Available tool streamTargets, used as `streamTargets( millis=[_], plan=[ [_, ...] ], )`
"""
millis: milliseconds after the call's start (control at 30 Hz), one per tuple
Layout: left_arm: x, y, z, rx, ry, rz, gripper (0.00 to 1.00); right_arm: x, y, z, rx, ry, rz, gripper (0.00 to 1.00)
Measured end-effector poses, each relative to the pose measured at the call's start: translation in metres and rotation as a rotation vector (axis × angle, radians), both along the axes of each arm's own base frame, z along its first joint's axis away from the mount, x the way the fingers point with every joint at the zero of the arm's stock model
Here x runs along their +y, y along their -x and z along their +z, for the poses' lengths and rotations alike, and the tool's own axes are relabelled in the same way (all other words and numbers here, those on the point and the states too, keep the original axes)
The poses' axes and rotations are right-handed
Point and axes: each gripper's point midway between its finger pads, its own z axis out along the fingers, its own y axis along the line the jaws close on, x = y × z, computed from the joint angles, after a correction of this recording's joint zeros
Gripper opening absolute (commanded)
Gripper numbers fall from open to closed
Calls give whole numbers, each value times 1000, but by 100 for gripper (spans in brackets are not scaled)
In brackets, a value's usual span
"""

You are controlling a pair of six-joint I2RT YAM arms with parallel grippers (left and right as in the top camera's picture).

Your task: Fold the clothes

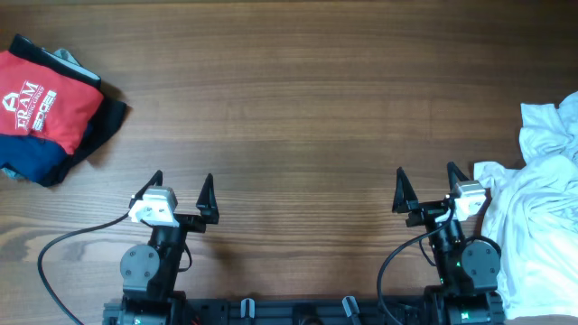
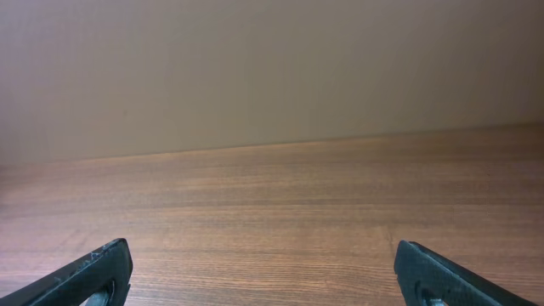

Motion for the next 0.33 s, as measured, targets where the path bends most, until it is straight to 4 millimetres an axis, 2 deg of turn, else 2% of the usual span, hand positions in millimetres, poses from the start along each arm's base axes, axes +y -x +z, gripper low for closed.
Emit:
streamTargets(
  millis=[333],
  plan=[
    [0,0,0,0,0,0,100,0,0,0,0,0,0,100]
  ],
)
